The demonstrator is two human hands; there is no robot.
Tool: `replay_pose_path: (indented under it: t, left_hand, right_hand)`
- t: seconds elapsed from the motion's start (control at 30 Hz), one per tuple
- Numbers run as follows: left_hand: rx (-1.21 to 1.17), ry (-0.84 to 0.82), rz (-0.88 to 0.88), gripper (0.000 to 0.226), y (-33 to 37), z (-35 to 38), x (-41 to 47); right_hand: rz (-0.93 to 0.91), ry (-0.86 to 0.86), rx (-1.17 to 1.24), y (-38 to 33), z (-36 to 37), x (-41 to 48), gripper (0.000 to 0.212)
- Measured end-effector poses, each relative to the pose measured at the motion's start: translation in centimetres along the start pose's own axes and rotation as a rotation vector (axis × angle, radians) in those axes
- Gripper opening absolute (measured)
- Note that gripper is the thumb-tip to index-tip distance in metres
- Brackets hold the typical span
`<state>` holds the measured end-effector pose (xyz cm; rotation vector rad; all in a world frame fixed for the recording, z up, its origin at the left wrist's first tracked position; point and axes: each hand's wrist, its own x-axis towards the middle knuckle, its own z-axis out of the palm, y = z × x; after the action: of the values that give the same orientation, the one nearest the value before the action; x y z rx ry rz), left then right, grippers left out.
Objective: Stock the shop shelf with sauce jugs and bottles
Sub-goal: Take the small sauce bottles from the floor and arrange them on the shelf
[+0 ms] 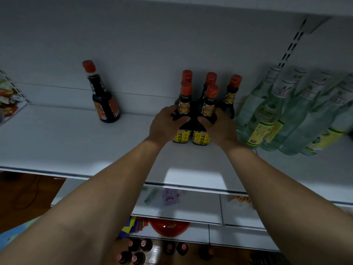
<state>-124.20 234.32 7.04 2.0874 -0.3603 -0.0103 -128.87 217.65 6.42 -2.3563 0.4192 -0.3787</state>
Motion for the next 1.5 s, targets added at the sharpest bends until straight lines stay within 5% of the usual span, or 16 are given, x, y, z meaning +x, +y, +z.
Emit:
replay_pose_path:
  t: [0.33,0.47,0.77,0.93,1.13,1.27,1.5]
  left_hand:
    - [0.011,-0.004,0.011,0.040,-0.1,0.1,-0.6]
    - [0.094,-0.030,0.017,0.059,-0.4,0.7,-0.9]
    - [-0.087,-0.054,-0.212,0.078,-1.2,-0.1,-3.5]
    - [-0.175,0.014,-0.170,0.041,-0.2,-1.1,-8.3]
    - [-0.164,-0.241,-0.087,0.030,-1.1,-0.6,-15.7]
    - [-0.006,-0.519,-0.213,0.037,-5.0,1.9,-18.9]
    - [0.335,-0.704,-0.409,0.048,-10.6,7.4,-23.4]
  right_hand:
    - [0.026,-0.004,0.007,0.0,0.2,-0.1,0.053]
    - [0.036,-0.023,-0.008,0.0,0.0,0.0,0.058]
    - [0.074,-0.070,0.049,-1.4,-1.4,-1.4,0.055]
    - [0.117,-0.072,-0.036,-2.1,-2.2,-4.6,0.039]
    - [0.190,-0.036,-0.076,-2.4,-2.7,-9.7,0.054]
    - [0.201,-0.062,-0.043,-1.3,-2.7,-13.5,0.031]
    - [0.204,-0.429,-0.096,3.5,-1.3,-18.9,0.022]
